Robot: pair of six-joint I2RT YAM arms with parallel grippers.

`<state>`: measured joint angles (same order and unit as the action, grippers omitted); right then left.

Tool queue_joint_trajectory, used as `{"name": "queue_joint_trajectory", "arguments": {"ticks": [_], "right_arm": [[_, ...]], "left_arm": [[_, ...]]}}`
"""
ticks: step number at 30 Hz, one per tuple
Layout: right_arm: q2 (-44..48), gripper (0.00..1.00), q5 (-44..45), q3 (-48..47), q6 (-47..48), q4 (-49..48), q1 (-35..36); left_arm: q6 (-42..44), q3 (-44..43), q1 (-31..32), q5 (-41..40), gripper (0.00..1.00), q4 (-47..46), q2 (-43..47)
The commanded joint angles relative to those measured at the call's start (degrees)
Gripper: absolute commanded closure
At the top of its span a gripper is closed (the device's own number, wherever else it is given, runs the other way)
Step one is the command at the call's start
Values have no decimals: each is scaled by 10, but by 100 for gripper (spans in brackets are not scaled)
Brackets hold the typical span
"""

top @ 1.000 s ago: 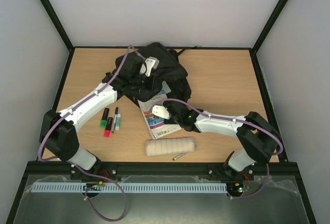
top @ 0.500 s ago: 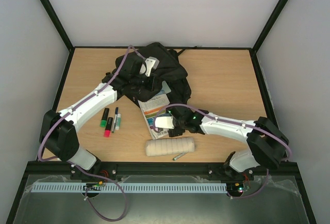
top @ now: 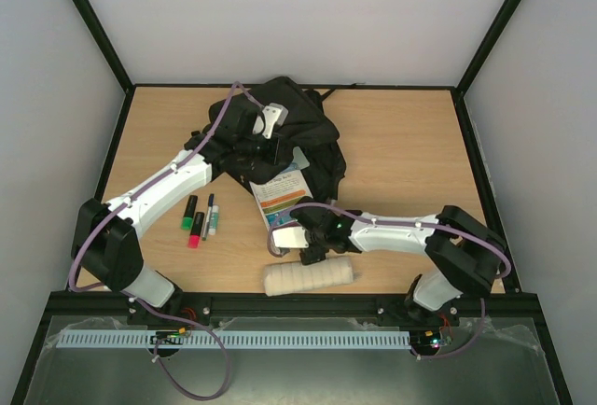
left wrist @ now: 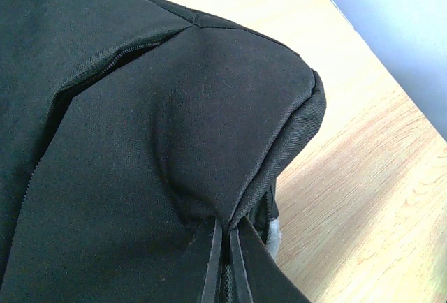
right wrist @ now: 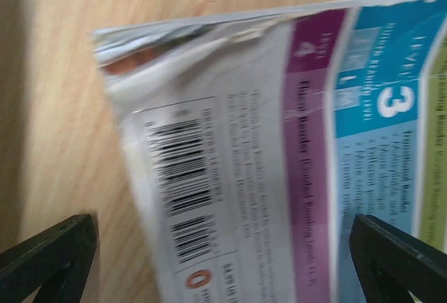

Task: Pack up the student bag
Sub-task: Place the book in the student bag.

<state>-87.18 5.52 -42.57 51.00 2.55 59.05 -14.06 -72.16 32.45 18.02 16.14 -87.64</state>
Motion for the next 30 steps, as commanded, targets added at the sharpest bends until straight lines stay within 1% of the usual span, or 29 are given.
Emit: {"name": "queue_joint_trajectory", "arguments": {"ticks": [1,4,6,11,15,23,26,30], "right_arm": [[-33,2,63,-8,-38,-70,4],[-55,9,113,-26,-54,-107,2],[-56,13,114,-36,-58,-109,-2],[-60,19,118,-56,-64,-115,-9],[-80,21,152,-54,-13,-150,-12],[-95,25,153,-75,81,-175,-52],[-104,31,138,-82,119,-174,-67],[-121,39,136,-76,176,-193,-69]], "left_arm": [[8,-24,-2,20,98,-17,21],[7,-25,-2,21,98,-15,23],[7,-24,-3,21,98,-13,26],[5,-22,-3,24,98,-13,32],[7,-22,-2,29,98,-9,35],[13,-23,-2,36,98,2,37],[14,-22,-3,41,98,2,36],[14,-23,-2,45,98,0,34]]}}
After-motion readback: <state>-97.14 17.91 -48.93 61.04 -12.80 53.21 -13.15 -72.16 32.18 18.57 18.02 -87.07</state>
